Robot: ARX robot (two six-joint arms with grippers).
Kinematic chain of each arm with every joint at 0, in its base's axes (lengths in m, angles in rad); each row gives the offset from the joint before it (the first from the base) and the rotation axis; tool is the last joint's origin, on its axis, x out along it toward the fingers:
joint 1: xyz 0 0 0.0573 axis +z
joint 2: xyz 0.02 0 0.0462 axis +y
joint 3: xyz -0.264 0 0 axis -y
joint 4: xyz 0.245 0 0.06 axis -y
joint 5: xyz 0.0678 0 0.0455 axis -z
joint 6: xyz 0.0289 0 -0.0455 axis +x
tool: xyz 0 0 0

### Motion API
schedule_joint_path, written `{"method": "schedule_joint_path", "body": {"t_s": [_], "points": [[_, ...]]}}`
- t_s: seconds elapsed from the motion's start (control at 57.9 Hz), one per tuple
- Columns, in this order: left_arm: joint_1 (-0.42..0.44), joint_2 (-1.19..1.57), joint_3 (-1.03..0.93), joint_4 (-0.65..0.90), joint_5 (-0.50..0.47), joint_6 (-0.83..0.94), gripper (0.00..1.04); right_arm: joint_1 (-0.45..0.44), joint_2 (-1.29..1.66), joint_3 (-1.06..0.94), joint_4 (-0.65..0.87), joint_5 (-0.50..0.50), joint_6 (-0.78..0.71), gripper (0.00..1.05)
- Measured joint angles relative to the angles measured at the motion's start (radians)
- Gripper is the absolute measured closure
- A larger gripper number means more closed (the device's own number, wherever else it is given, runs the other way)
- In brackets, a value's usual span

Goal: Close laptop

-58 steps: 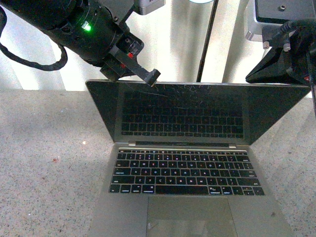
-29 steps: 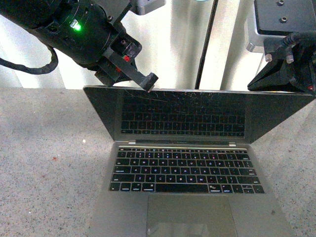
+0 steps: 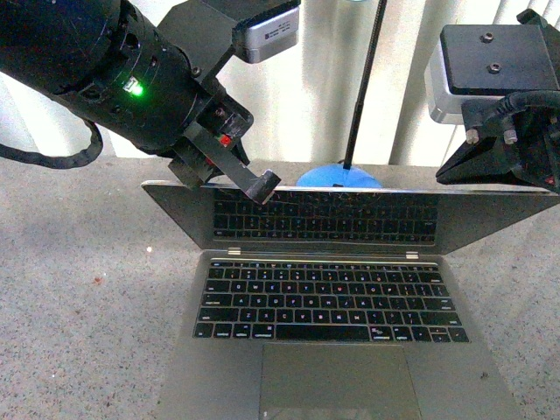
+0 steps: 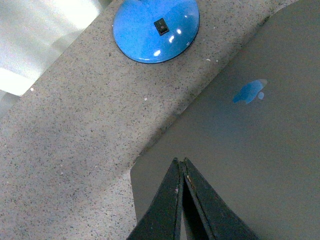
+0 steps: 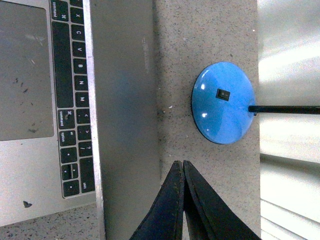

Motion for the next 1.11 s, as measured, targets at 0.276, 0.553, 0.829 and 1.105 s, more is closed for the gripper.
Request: {"method": "schedule_joint_path", "body": {"t_s": [0.276,0.553,0.829,1.105], "points": [[-0.006,0.0,-0.013,0.006,-0.003,0.003,1.01,0.0,0.0,-0.012,-0.008,0.0,-0.004,1.02],[-0.011,0.0,-0.032,0.011,0.006,0.003,1.01,0.007,0.0,-0.018,-0.009,0.001,-0.009,1.02],[-0.018,0.008,-0.054,0.014,0.008,0.01,1.01,0.014,0.002,-0.029,-0.01,0.002,-0.01,1.02],[-0.019,0.013,-0.054,0.016,0.019,0.011,1.01,0.015,0.007,-0.055,0.001,0.001,-0.011,1.02]]}}
